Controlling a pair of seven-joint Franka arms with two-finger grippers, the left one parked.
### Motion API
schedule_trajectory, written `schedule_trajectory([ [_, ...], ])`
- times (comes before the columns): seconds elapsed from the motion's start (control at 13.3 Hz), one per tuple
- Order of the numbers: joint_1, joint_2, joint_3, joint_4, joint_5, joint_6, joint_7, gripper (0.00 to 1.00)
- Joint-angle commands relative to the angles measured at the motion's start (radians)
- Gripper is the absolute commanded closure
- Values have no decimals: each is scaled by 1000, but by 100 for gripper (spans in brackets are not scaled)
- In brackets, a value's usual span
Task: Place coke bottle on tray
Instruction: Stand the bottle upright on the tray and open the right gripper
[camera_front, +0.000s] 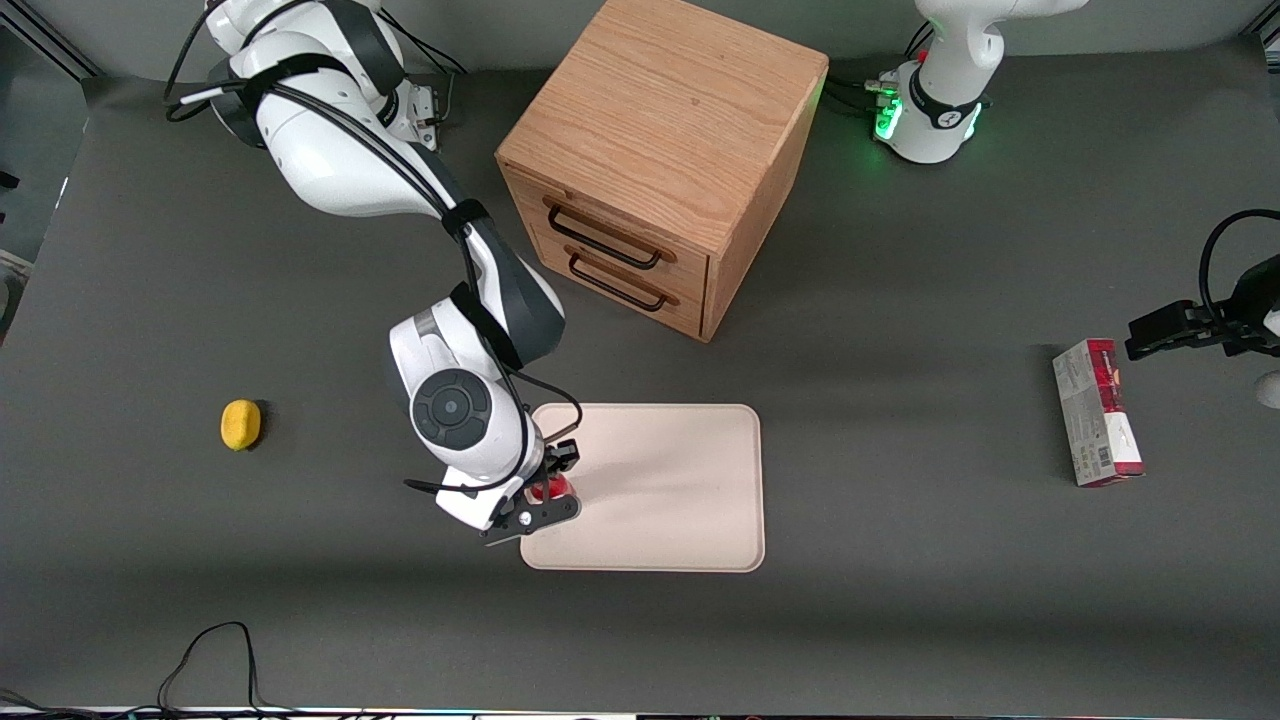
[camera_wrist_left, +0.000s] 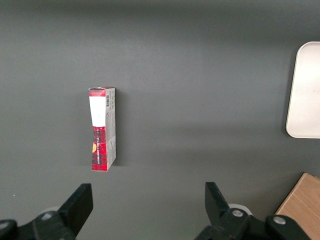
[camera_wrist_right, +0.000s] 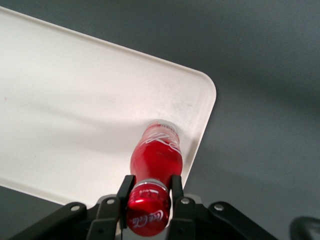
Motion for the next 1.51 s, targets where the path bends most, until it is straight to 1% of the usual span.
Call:
schedule_trajectory([
  [0.0,-2,3,0,31,-16,-1,0,94],
  [0.53,-11,19,0,29,-16,21,2,90],
  [0.6,-11,19,-1,28,-16,30,3,75],
  [0.68,-11,23,0,26,-16,36,8,20],
  [0.75,-11,24,-1,28,-16,36,8,0],
  [0.98,-10,-11,-12,28,-10,22,12,0],
  [1.21,-1,-140,-14,23,-11,-131,44,0],
  [1.43,4,-284,-14,7,-16,-325,91,0],
])
